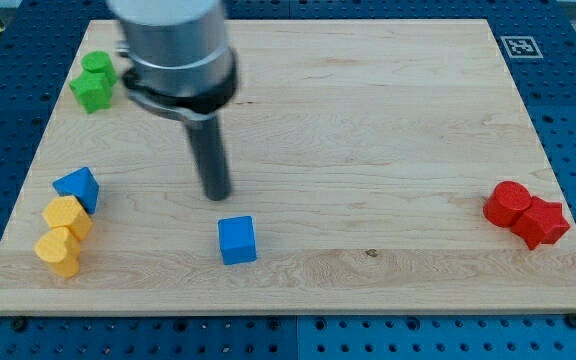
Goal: Push the blue cube towards the blue triangle
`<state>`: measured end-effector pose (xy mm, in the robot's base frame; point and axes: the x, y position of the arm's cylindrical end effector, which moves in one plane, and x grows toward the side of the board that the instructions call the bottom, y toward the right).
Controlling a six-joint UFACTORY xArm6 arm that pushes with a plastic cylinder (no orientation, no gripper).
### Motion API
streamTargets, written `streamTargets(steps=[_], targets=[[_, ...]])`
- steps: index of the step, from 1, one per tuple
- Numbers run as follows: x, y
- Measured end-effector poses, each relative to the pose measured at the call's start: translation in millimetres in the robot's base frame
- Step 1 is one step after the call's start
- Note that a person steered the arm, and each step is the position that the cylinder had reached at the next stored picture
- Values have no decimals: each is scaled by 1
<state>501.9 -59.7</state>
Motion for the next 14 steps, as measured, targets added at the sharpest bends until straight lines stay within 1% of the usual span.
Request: streamTargets(steps=[1,2,4,6,7,9,11,12,13,14], targets=[[1,15],[14,44],[72,50],[115,48],[105,43],[30,2],[-13,-48],[-6,-20],[50,14],[87,9]])
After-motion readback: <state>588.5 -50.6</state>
